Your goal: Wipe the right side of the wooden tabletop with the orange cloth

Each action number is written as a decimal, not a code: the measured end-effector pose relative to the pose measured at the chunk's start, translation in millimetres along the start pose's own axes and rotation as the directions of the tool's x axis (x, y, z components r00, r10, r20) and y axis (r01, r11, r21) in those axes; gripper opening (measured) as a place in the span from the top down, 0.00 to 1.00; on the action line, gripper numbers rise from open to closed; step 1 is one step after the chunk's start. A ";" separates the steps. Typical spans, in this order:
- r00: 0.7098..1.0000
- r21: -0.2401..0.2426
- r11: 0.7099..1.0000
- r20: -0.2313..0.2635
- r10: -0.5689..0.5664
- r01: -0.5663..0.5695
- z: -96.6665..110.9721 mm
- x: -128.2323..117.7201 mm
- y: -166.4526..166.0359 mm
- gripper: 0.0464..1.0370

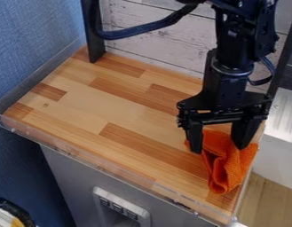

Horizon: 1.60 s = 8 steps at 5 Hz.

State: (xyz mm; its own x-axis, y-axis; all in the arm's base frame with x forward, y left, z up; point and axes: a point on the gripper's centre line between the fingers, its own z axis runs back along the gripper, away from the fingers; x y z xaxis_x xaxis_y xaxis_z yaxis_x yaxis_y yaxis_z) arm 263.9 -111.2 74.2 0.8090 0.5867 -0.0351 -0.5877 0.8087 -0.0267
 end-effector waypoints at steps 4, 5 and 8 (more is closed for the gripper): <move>0.999 -0.007 1.000 0.049 0.011 -0.010 -10.0 16.7 -9.1 0.04; 0.998 0.009 1.000 0.063 0.009 -0.010 -13.6 21.0 -9.4 0.04; 0.998 0.065 0.998 0.066 0.015 -0.019 -11.5 16.1 -5.2 0.04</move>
State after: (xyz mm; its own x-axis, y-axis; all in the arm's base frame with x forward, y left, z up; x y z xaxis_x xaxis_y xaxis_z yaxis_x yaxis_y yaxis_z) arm 279.8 -106.5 62.3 0.7993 0.6001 0.0308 -0.6009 0.7984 0.0391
